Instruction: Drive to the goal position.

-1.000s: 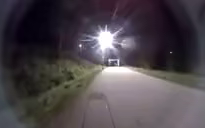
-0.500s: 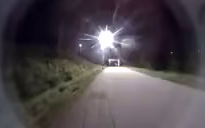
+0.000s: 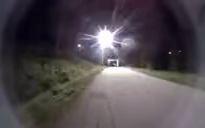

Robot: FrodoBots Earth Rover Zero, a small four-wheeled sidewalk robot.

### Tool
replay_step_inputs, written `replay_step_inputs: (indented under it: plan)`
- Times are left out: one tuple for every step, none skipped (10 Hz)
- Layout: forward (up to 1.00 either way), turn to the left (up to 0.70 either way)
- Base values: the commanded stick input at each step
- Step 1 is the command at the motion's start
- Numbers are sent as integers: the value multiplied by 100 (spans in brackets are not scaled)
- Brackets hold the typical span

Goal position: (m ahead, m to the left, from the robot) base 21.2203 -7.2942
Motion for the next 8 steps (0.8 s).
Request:
replay_step_inputs:
  plan:
    - [70,-8]
    - [70,0]
    - [70,0]
    - [70,0]
    - [70,0]
    - [70,0]
    - [70,0]
    - [70,0]
